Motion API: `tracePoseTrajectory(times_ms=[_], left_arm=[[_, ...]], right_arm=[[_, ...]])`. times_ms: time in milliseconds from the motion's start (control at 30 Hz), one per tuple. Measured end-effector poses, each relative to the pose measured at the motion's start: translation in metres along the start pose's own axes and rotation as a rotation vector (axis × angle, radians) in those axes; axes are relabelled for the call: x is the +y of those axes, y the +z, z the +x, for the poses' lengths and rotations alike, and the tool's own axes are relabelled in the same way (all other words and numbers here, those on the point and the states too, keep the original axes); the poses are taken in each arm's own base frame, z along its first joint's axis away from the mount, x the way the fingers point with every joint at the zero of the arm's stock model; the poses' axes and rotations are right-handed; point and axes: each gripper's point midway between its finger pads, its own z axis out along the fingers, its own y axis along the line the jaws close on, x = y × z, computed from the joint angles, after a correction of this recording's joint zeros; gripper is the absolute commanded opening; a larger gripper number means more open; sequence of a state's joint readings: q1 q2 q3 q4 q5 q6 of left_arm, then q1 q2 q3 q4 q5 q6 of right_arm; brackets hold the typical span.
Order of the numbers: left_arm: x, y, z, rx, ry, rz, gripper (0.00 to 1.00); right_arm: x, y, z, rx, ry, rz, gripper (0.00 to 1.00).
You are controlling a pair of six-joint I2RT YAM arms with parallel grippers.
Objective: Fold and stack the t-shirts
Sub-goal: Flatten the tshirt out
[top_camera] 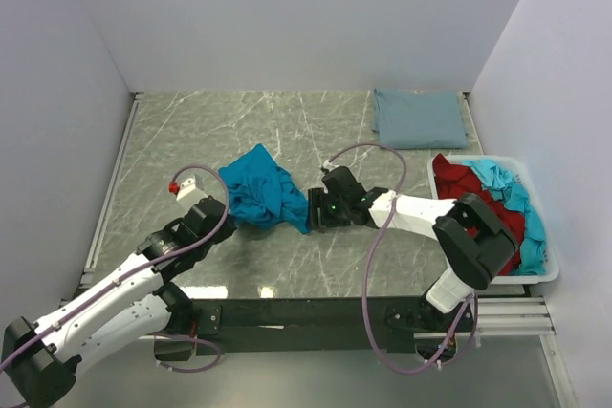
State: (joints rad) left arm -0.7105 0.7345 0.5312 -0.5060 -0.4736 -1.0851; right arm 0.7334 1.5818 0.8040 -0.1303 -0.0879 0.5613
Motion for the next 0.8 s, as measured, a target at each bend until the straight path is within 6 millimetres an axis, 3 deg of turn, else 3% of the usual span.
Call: tracePoseTrajectory(times_ms=[67,100,133,167,267,467,567,700,800], left_arm=[[0.003,0.001,0.002,0.006,0.006,-0.016,0.00],[0.004,0.002,0.003,0.009,0.010,-0.023,0.01],[0.006,0.004,0.005,0.015,0.016,-0.033,0.01],[0.007,0.005,0.006,0.019,0.019,-0.041,0.00],[0.009,0.007,0.009,0.026,0.025,-0.053,0.00],[0.010,0.008,0.008,0.020,0.027,-0.056,0.00],[0.011,0.007,-0.001,-0.009,0.030,-0.072,0.00],[-0.002,-0.003,-0.034,-0.103,-0.005,-0.075,0.00],[-0.020,-0.018,-0.074,-0.209,-0.055,-0.046,0.00]], right_arm=[[0.013,0.008,-0.005,0.000,0.003,-0.040,0.65],[0.017,0.010,-0.005,0.003,0.003,-0.051,0.52],[0.024,0.015,-0.005,0.005,0.005,-0.074,0.52],[0.026,0.016,-0.006,0.002,0.001,-0.085,0.34],[0.030,0.018,-0.002,0.016,0.008,-0.093,0.02],[0.020,0.014,-0.006,-0.010,0.000,-0.029,0.00],[0.008,-0.002,-0.023,-0.061,-0.014,0.069,0.00],[-0.003,-0.043,-0.068,-0.199,-0.007,0.159,0.00],[-0.024,-0.090,-0.108,-0.337,0.053,0.188,0.00]])
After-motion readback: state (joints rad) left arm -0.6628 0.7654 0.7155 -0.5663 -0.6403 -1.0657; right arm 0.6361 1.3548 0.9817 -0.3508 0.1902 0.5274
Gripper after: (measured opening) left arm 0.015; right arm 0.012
